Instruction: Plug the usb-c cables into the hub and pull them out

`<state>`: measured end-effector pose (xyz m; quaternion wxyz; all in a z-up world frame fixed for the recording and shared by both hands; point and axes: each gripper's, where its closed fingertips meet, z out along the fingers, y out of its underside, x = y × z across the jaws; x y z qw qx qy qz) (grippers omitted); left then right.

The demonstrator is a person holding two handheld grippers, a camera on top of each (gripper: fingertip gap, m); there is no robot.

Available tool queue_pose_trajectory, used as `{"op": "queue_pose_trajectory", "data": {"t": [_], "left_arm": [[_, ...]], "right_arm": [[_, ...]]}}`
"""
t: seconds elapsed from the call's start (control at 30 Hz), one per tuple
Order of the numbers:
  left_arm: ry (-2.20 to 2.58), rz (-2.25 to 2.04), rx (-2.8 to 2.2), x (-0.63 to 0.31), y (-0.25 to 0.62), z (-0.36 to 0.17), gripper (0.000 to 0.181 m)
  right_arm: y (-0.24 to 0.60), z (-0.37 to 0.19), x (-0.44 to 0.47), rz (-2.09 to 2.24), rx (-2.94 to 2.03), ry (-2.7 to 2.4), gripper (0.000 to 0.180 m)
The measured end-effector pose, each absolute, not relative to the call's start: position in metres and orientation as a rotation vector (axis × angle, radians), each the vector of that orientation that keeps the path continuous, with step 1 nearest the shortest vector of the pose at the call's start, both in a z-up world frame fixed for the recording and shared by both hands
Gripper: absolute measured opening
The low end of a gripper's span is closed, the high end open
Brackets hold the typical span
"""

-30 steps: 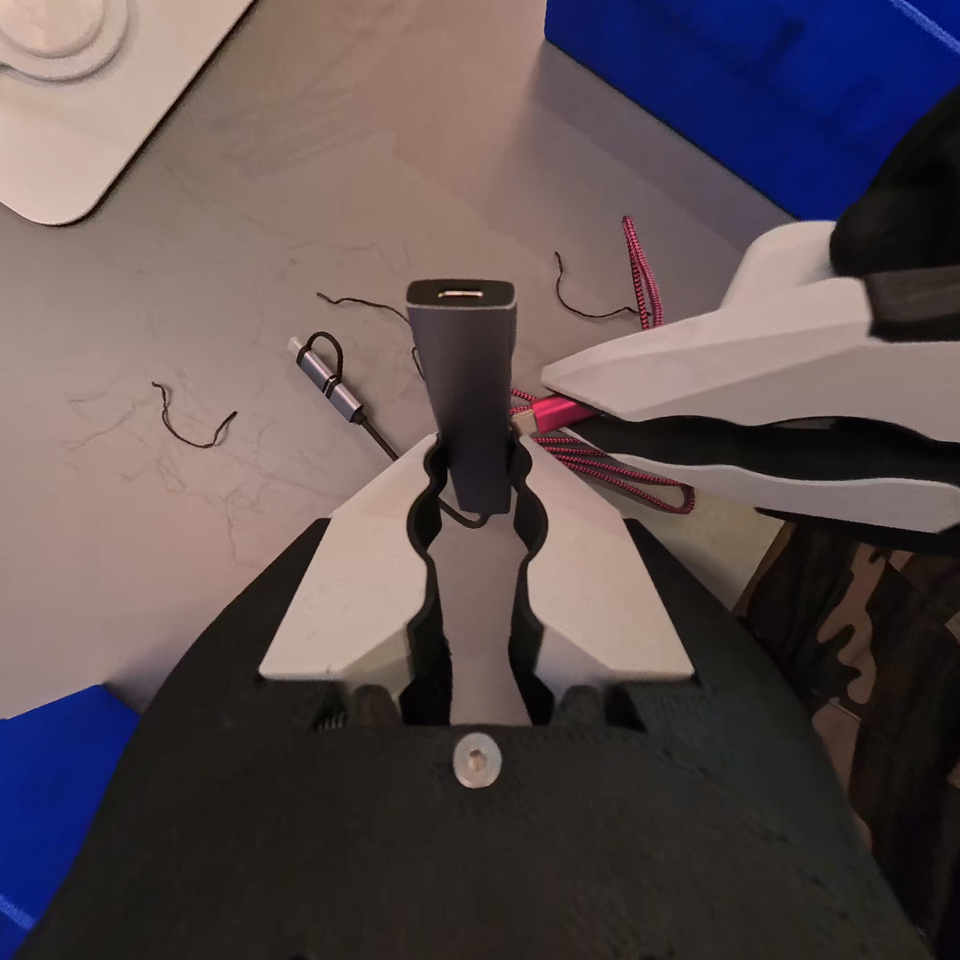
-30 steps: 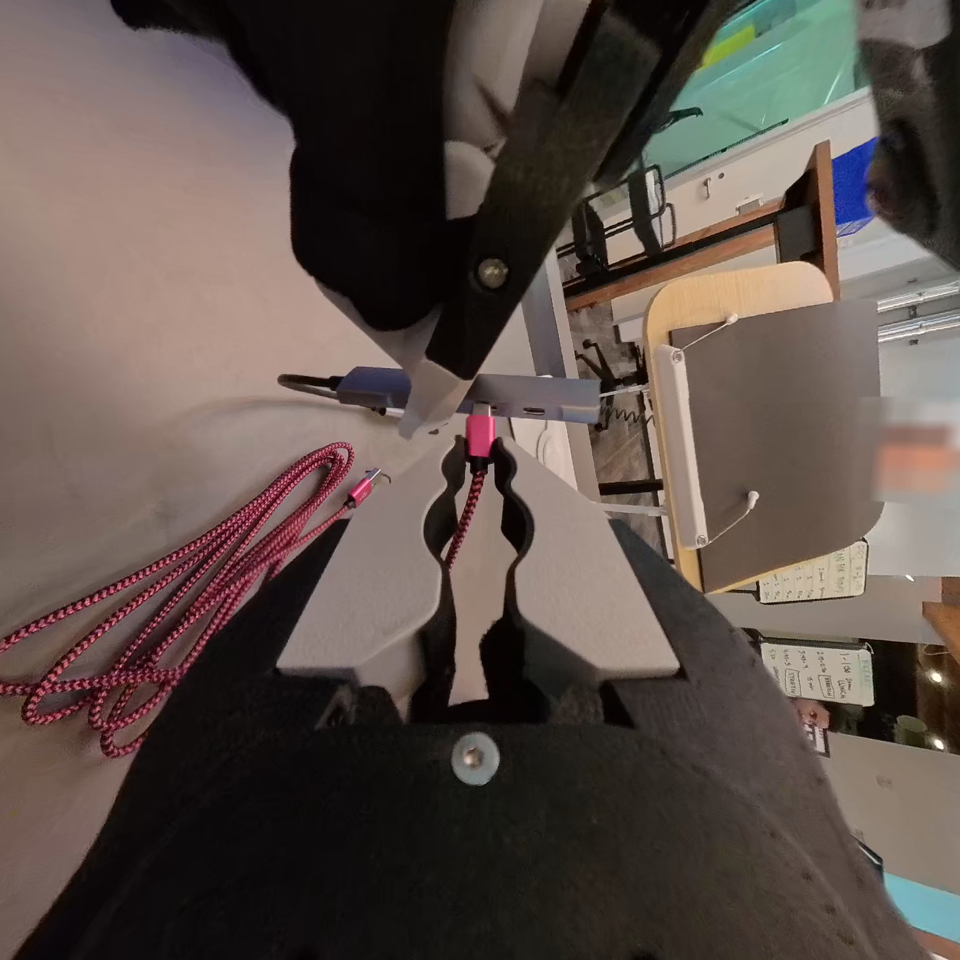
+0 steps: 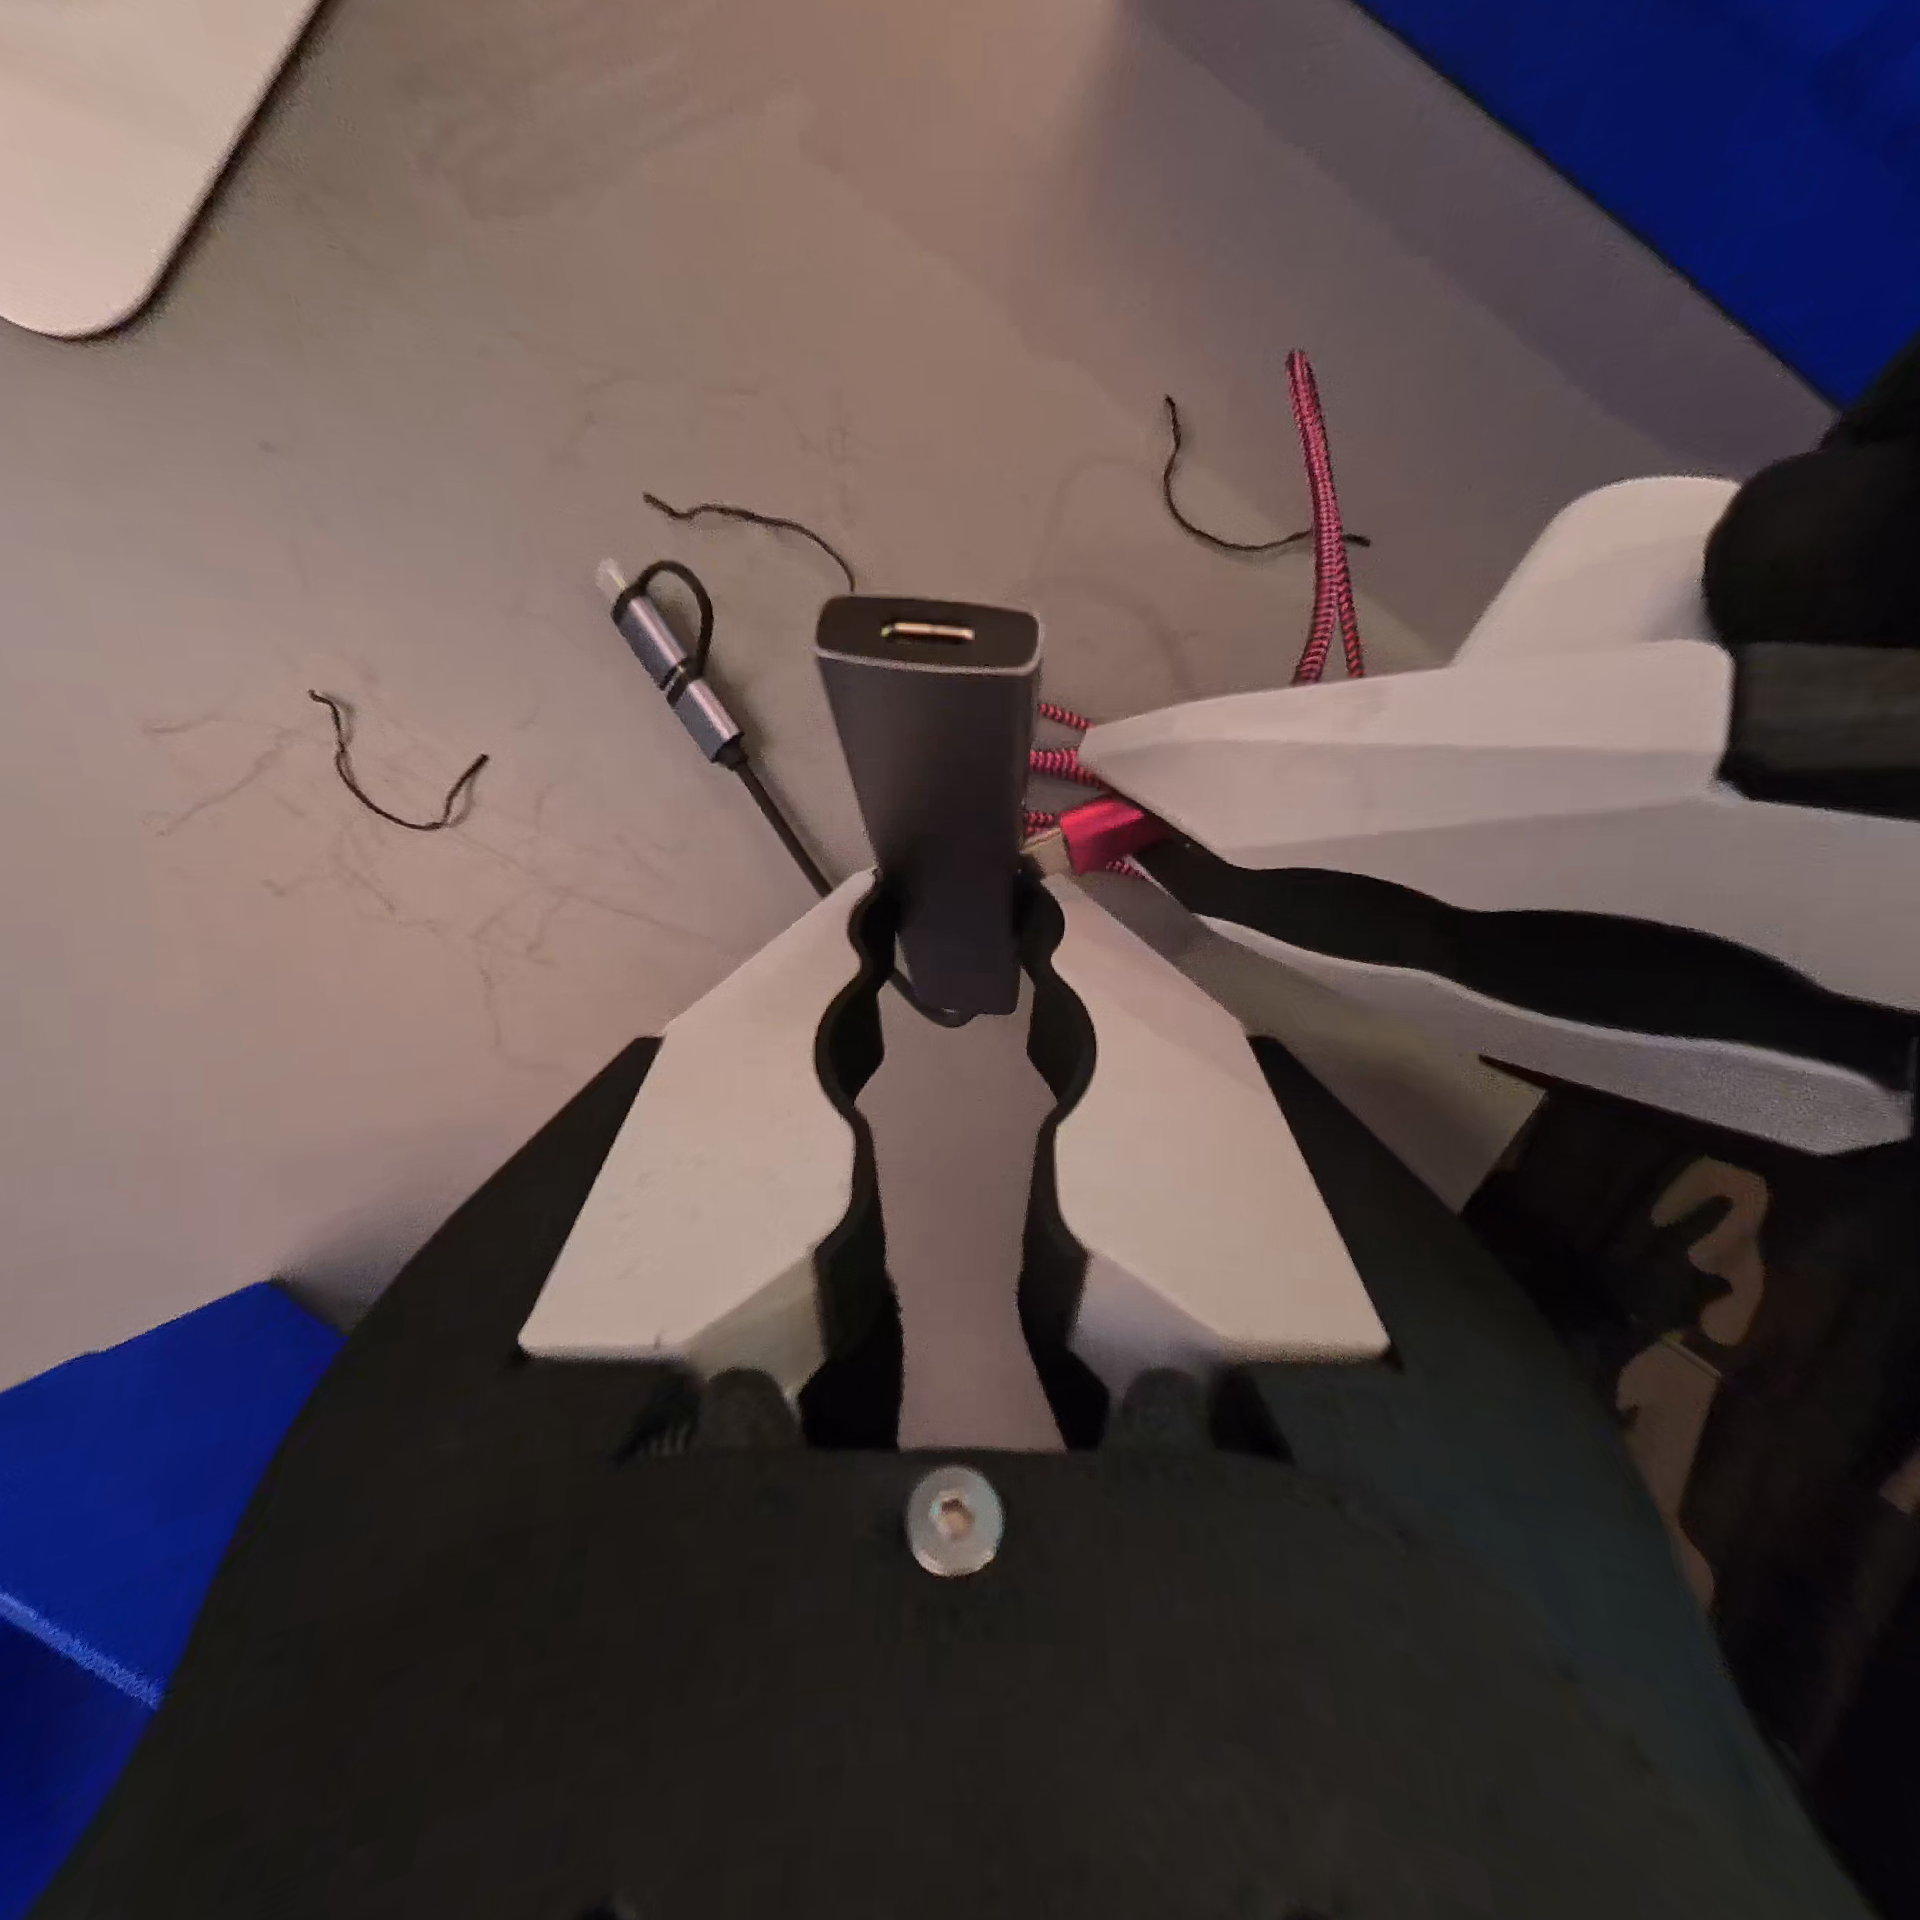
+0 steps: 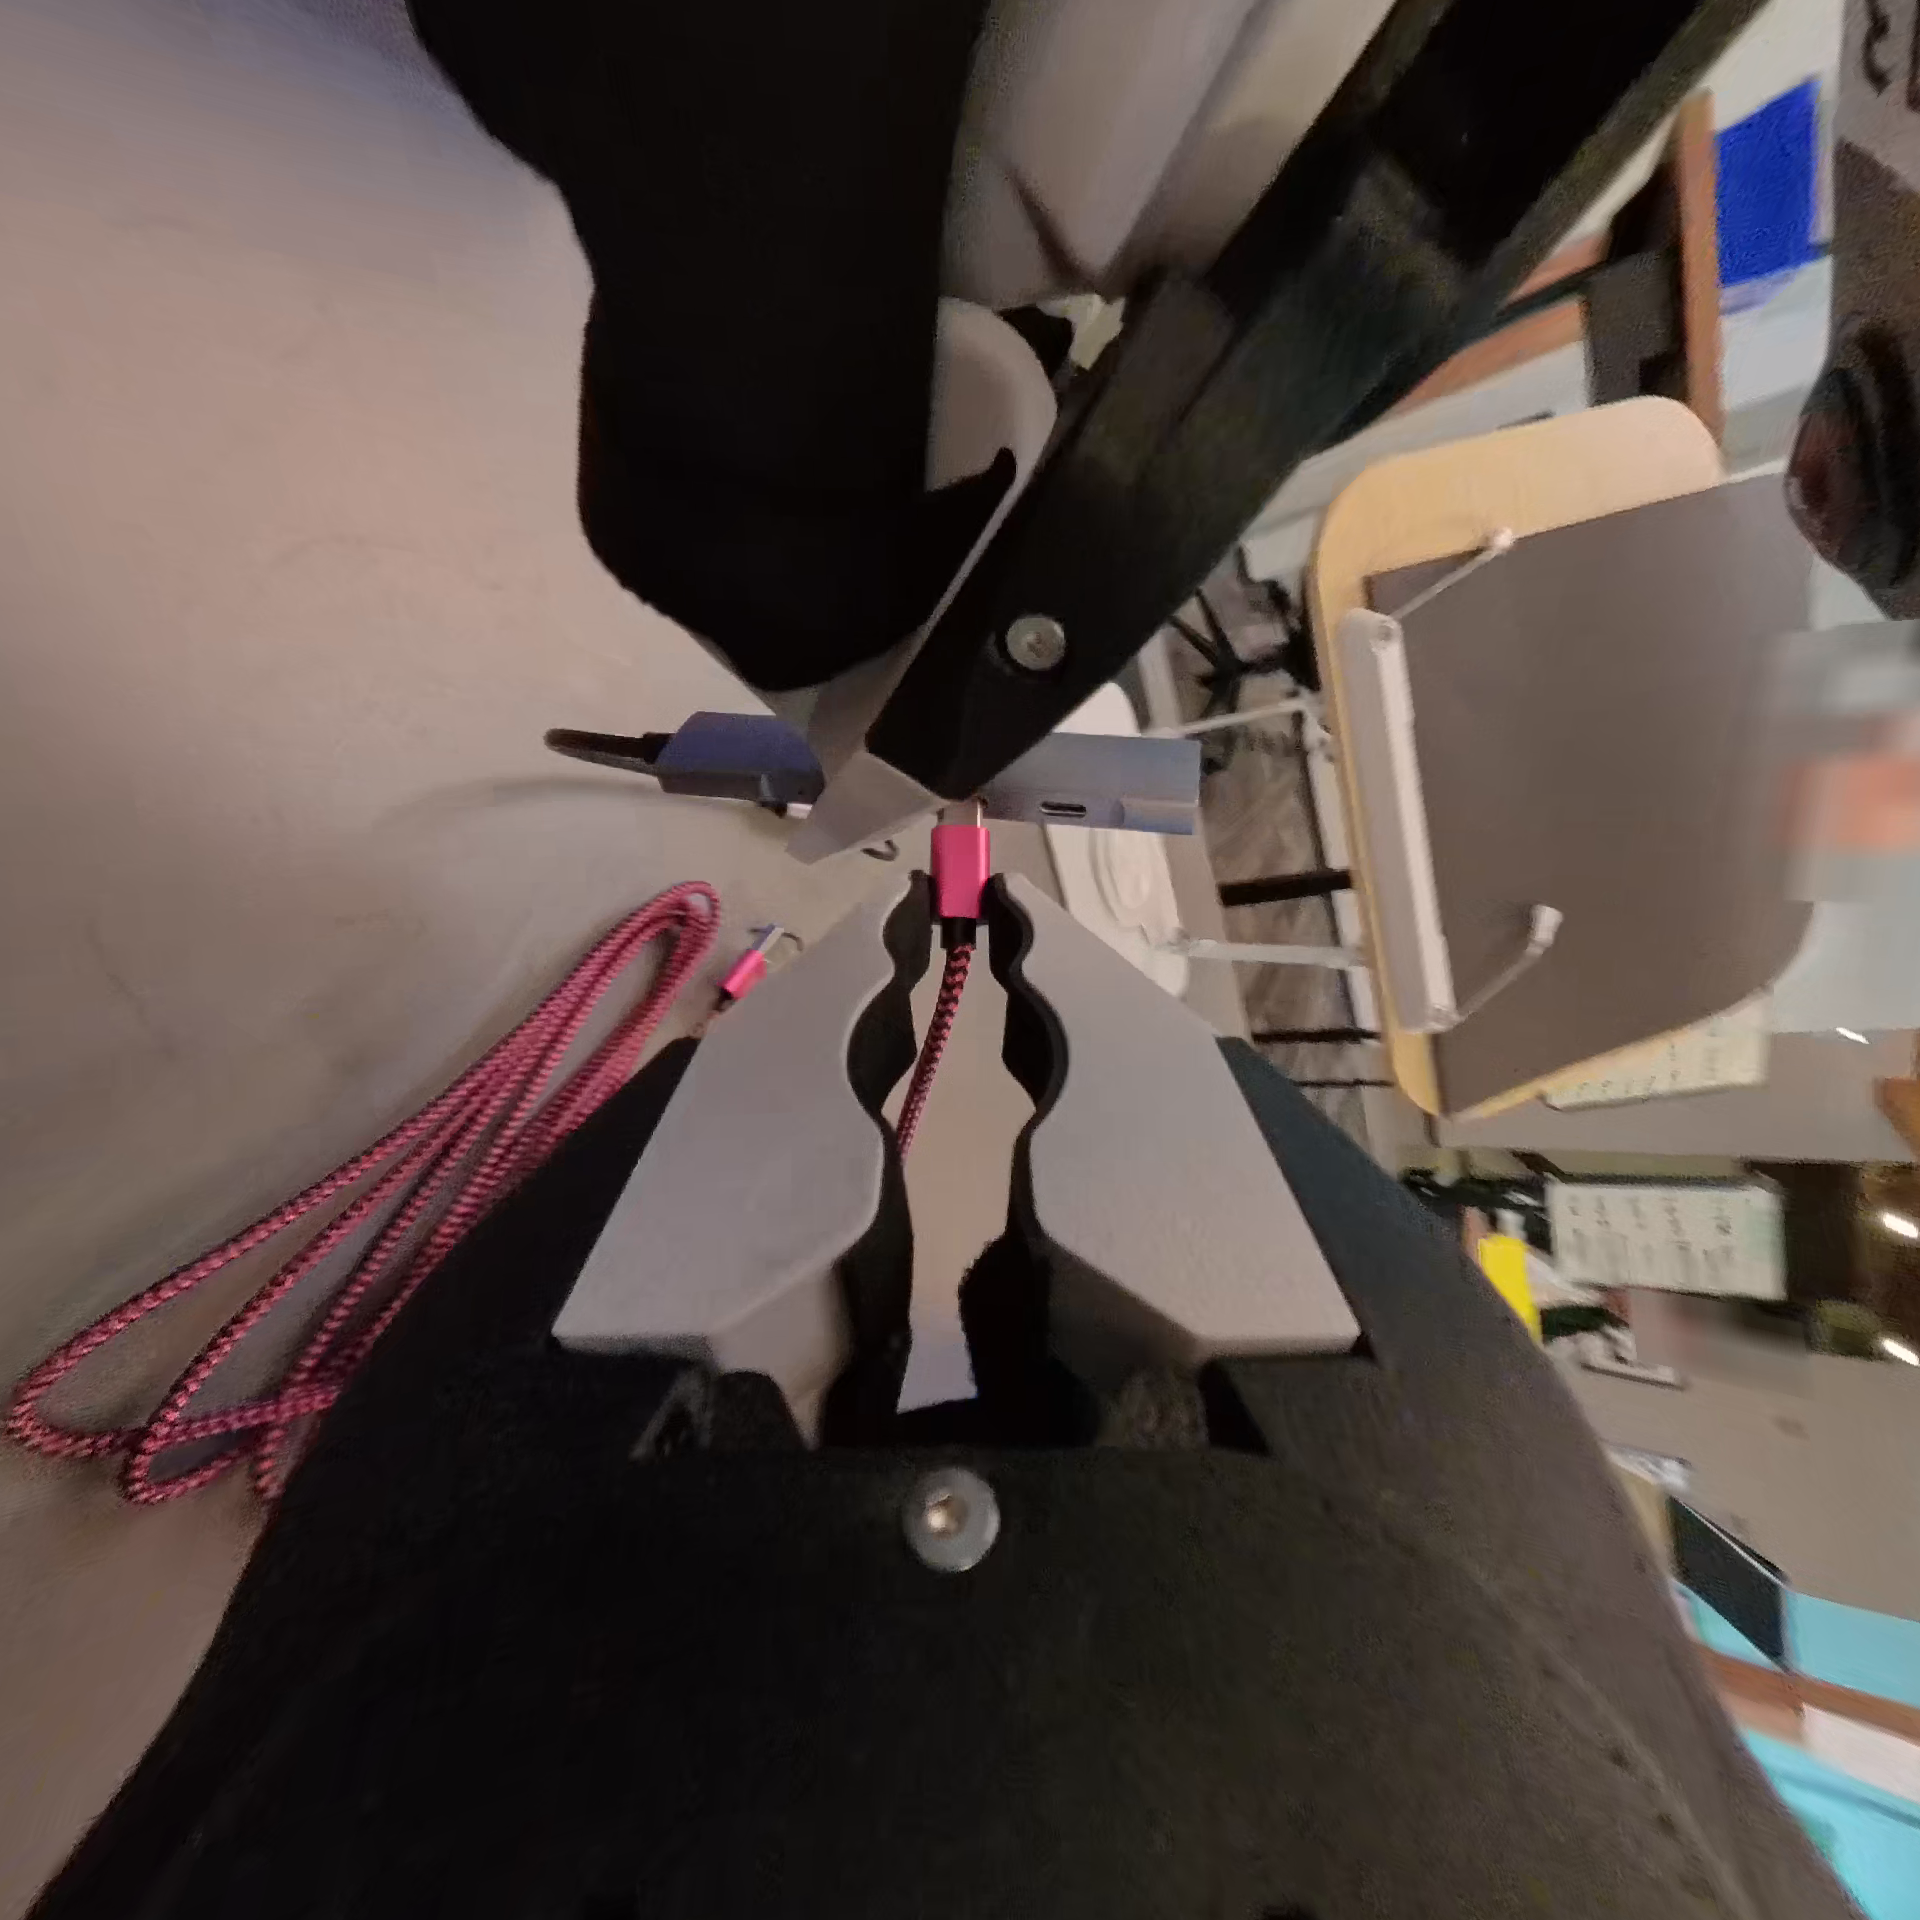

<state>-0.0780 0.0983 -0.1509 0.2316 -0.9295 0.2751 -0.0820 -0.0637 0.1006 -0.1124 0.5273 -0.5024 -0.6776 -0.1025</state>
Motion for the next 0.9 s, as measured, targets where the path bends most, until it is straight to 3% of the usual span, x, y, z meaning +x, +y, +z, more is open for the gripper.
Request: {"op": "queue_pose_trajectory", "data": {"t": [0.3,0.4,0.5,0.57,0.7,0.8,0.9], "left_arm": [[0.851,-0.306,-2.712,-0.074,0.096,-0.207,0.022],[0.844,-0.390,-2.708,-0.070,0.099,-0.220,0.035],[0.726,-0.688,-2.623,-0.060,0.099,-0.209,0.049],[0.623,-0.962,-2.436,-0.050,0.101,-0.179,0.049],[0.465,-1.396,-2.098,-0.045,0.099,-0.125,0.035],[0.473,-1.523,-2.055,-0.034,0.091,-0.121,0.027],[0.432,-1.615,-1.959,-0.033,0.090,-0.110,0.005]], "right_arm": [[0.106,-0.142,-0.053,0.267,-1.408,-1.602,0.008],[0.105,-0.144,-0.051,0.411,-1.441,-1.556,0.008],[0.111,-0.145,-0.046,0.449,-1.436,-1.526,0.008],[0.110,-0.142,-0.046,0.510,-1.423,-1.503,0.008],[0.107,-0.134,-0.047,0.521,-1.348,-1.490,0.008],[0.100,-0.125,-0.051,0.553,-1.294,-1.481,0.008],[0.096,-0.118,-0.051,0.555,-1.251,-1.481,0.008]]}}
